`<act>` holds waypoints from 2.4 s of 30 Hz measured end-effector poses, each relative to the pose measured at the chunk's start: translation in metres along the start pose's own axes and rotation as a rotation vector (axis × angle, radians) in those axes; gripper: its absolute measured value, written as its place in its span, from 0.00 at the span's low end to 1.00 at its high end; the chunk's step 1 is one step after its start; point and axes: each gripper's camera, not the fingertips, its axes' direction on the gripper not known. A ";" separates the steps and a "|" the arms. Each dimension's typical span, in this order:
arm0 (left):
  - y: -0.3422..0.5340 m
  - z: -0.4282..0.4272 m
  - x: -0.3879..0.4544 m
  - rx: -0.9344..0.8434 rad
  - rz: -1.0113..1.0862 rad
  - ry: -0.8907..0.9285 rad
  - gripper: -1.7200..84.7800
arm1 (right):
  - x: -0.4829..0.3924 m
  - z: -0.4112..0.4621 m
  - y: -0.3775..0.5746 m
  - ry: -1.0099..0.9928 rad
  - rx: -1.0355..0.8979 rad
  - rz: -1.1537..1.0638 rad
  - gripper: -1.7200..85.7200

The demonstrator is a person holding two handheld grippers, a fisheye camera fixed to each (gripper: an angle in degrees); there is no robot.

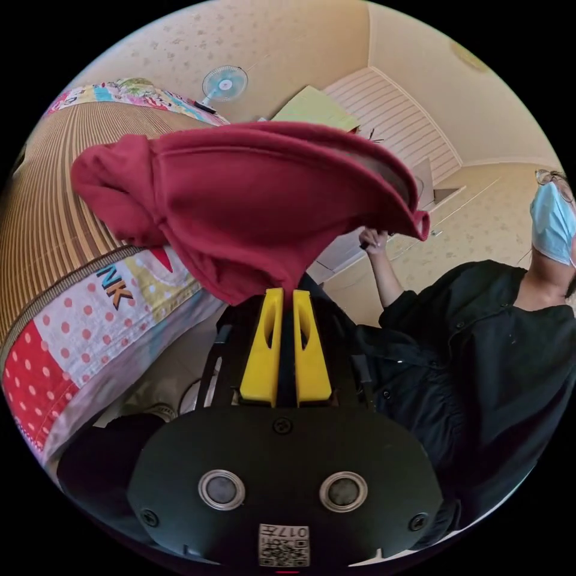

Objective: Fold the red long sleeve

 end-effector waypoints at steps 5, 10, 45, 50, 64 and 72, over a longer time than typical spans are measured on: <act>-0.003 -0.002 -0.019 0.095 -0.052 0.005 0.02 | 0.071 0.042 0.068 0.038 -0.213 0.431 0.04; -0.020 -0.006 -0.022 0.241 -0.153 -0.126 0.04 | 0.081 0.024 0.052 -0.032 0.249 0.494 0.03; -0.117 0.012 0.083 0.493 -0.062 -0.579 0.01 | -0.140 0.076 -0.308 0.628 0.385 0.169 0.05; -0.065 -0.065 0.161 0.819 0.063 -0.472 0.01 | -0.214 -0.039 -0.282 0.575 0.732 0.149 0.05; 0.046 -0.210 0.334 1.315 0.417 -0.408 0.01 | -0.407 -0.241 -0.251 0.692 1.219 -0.123 0.05; 0.120 -0.213 0.411 1.358 0.591 -0.473 0.01 | -0.419 -0.277 -0.179 0.530 1.343 -0.065 0.05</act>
